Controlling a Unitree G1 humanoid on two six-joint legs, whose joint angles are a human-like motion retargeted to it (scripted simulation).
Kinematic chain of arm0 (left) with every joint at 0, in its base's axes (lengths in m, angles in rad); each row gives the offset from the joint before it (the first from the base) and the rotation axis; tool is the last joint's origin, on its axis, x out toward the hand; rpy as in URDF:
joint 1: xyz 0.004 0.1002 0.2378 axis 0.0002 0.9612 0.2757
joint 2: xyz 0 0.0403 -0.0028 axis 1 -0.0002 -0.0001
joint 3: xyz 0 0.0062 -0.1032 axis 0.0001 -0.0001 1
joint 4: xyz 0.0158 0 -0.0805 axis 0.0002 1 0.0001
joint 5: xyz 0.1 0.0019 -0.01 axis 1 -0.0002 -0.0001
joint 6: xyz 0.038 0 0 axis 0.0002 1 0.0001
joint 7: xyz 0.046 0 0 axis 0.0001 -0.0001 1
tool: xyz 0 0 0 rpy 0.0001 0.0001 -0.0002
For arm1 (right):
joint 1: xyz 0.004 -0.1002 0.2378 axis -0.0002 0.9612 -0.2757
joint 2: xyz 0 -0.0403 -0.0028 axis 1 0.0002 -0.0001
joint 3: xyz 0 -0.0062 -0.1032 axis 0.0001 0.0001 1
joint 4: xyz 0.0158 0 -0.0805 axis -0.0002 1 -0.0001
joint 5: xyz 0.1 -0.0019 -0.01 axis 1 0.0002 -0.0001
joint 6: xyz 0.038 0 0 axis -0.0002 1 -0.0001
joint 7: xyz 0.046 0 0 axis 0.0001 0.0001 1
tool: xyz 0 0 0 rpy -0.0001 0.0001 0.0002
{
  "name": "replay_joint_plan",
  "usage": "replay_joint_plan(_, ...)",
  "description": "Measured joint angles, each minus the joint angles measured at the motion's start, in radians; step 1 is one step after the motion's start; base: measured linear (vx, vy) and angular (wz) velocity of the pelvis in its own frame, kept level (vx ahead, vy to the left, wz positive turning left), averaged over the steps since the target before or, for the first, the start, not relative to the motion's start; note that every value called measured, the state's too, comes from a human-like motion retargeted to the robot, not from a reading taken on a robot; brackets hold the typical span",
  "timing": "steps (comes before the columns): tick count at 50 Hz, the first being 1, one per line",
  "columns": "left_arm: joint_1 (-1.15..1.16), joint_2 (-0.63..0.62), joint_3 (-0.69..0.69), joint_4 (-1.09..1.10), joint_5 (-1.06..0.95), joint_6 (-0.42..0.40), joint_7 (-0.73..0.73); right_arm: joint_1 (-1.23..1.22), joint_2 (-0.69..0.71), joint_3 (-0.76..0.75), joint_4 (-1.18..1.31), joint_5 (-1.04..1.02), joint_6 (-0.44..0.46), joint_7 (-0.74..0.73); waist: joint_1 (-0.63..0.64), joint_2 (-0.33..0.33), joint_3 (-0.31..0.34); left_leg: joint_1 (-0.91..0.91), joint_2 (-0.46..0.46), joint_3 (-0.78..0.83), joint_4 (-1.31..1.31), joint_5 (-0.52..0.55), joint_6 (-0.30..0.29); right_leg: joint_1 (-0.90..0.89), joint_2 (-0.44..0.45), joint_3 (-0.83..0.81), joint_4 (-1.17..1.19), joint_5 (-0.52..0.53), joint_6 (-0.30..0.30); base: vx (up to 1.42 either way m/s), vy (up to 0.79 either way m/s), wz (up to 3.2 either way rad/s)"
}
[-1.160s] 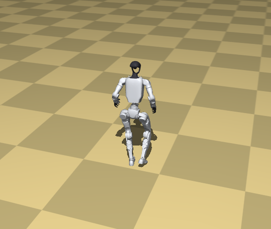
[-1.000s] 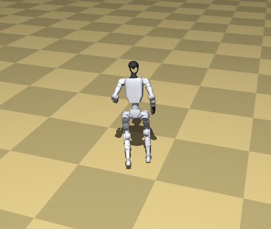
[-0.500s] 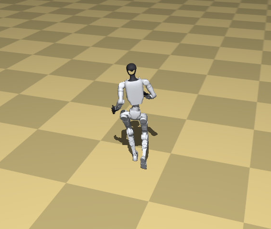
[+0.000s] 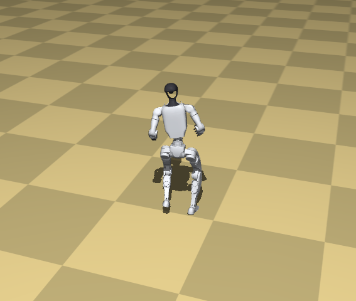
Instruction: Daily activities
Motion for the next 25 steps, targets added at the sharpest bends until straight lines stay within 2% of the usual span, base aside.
replay_joint_plan(3,0.0,-0.042,0.002,0.106,0.019,-0.005,-0.003,-0.102,0.041,0.032,-0.002,0.016,-0.003,-0.006,0.047,-0.039,0.018,-0.017,-0.077,0.023,-0.183,0.003,-0.019,0.074,-0.011,0.009,-0.031,-0.012,0.031,0.69,-0.19,-1.45)
replay_joint_plan(10,0.049,-0.077,0.013,0.132,0.015,0.005,-0.047,-0.205,0.066,0.058,-0.019,0.062,-0.003,0.044,0.106,-0.09,-0.008,0.074,-0.22,0.07,-0.689,0.119,-0.082,0.158,-0.127,-0.014,-0.017,0.133,0.075,0.6,-0.05,-2.1)
replay_joint_plan(12,0.049,-0.069,0.015,0.125,0.035,0.008,-0.057,-0.208,0.055,0.055,-0.026,0.051,-0.003,0.061,0.1,-0.093,-0.009,0.118,-0.247,0.08,-0.728,0.117,-0.076,0.154,-0.171,-0.017,0.048,0.1,0.072,0.42,0.05,-2.0)
replay_joint_plan(17,-0.004,-0.018,0.018,0.113,0.1,0.016,-0.098,-0.193,0.028,0.039,-0.025,0.002,0.004,0.113,0.063,-0.084,-0.01,0.216,-0.262,0.115,-0.742,0.036,-0.041,0.111,-0.255,-0.028,0.149,-0.066,0.041,0.33,0.07,-1.68)
replay_joint_plan(20,-0.071,0.026,0.016,0.113,0.121,0.013,-0.138,-0.171,0.023,0.017,-0.021,-0.018,0.016,0.155,0.045,-0.071,0.01,0.296,-0.258,0.12,-0.785,0.012,-0.042,0.11,-0.261,-0.027,0.082,-0.119,0.042,0.27,0.03,-1.09)
replay_joint_plan(25,-0.147,0.061,0.012,0.09,0.106,0.001,-0.19,-0.097,0.028,-0.021,-0.032,-0.024,0.045,0.204,0.019,-0.057,0.003,0.336,-0.239,0.09,-0.782,-0.007,-0.055,0.13,-0.224,-0.007,-0.071,-0.115,0.073,0.21,-0.05,-0.32)
